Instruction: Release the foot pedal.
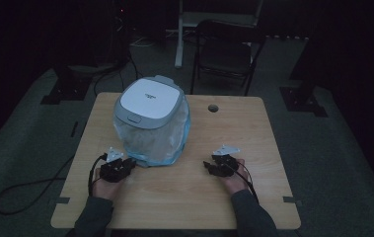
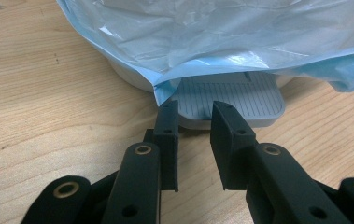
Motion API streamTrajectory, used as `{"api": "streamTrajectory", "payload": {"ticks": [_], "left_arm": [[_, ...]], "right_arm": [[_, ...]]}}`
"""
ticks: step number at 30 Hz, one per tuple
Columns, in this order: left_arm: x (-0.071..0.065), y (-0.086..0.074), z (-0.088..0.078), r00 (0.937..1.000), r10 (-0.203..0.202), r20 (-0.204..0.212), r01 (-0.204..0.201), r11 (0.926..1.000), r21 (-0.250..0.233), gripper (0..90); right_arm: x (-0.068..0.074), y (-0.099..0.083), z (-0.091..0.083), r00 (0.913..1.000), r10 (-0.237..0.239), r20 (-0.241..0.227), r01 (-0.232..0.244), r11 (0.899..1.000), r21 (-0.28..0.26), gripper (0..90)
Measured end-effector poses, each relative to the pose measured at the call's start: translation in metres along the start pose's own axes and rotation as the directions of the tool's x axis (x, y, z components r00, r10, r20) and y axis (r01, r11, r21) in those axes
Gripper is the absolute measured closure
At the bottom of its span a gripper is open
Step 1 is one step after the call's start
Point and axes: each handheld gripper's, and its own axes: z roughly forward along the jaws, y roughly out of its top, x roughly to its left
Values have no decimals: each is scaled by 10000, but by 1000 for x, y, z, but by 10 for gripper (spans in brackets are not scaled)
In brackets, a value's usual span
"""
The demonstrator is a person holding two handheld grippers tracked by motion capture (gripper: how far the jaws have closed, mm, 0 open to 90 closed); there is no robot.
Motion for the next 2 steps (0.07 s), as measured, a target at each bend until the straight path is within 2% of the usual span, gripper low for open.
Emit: {"api": "streamTrajectory", "payload": {"ticks": [1, 2], "left_arm": [[0, 0, 0, 10000, -17, 1, 17, 10000, -12, 730], [0, 0, 0, 10000, -17, 1, 17, 10000, -12, 728]], "right_arm": [[1, -1, 1, 10000, -3, -83, 3, 9999, -104, 427], [1, -1, 1, 10000, -3, -83, 3, 9999, -104, 427]]}}
